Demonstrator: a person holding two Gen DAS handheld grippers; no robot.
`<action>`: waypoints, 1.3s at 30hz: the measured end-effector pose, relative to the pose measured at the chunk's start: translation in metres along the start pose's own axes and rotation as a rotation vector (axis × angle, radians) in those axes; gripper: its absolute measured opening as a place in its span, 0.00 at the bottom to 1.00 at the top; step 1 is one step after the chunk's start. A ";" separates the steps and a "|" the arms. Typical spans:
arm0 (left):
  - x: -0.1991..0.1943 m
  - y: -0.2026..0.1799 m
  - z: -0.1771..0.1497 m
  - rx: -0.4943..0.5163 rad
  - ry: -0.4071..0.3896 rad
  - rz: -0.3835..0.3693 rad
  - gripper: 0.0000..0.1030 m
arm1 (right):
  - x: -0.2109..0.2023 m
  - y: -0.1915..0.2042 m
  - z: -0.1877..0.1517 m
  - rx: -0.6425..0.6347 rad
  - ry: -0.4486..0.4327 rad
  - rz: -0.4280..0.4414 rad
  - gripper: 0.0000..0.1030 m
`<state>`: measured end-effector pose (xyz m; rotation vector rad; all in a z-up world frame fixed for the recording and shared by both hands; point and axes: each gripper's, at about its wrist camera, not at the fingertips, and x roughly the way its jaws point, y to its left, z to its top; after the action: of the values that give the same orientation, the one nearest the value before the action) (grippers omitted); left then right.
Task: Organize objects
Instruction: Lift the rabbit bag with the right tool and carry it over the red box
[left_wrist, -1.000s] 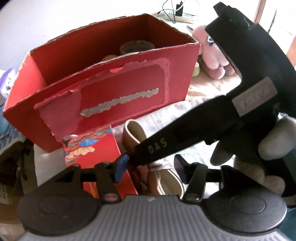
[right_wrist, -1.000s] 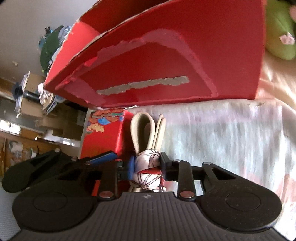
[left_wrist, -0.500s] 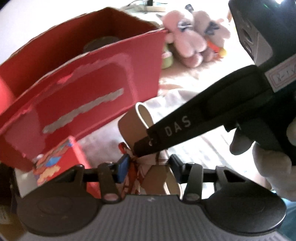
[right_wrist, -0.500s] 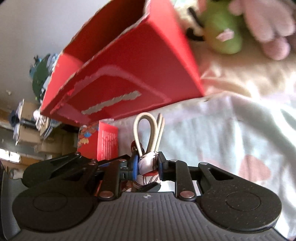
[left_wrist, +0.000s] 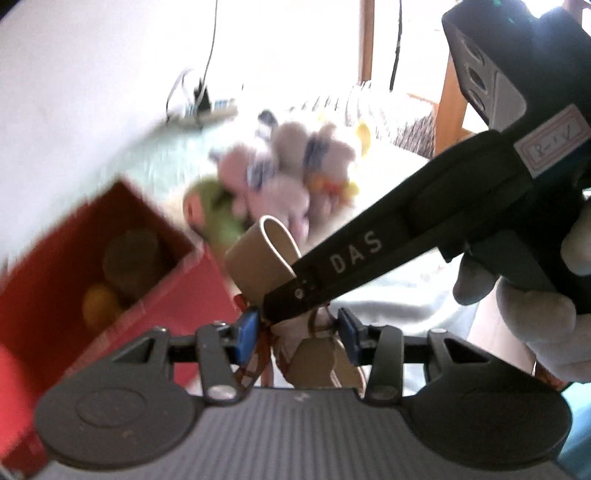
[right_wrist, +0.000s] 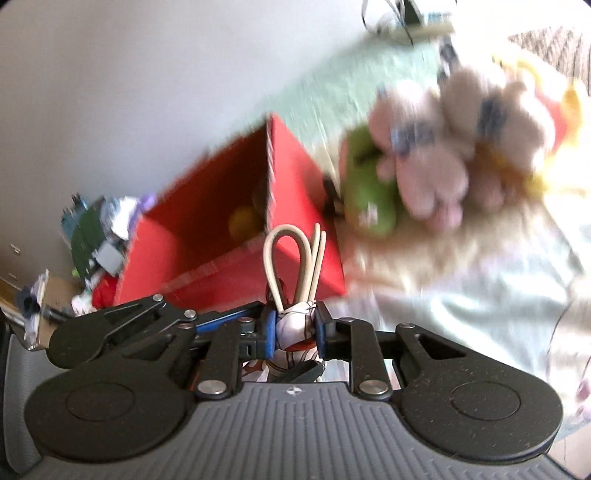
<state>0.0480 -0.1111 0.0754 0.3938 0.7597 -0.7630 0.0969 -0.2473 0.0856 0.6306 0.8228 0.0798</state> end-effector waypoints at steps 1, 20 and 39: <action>-0.005 -0.001 0.005 0.010 -0.021 0.003 0.44 | -0.001 0.006 0.005 -0.016 -0.019 0.004 0.22; -0.066 0.122 0.053 -0.083 -0.193 0.195 0.45 | 0.057 0.107 0.096 -0.274 -0.066 0.143 0.22; 0.028 0.233 0.000 -0.395 0.119 0.220 0.48 | 0.211 0.111 0.093 -0.253 0.278 0.073 0.22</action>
<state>0.2342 0.0319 0.0674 0.1615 0.9397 -0.3723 0.3266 -0.1388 0.0547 0.4147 1.0385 0.3393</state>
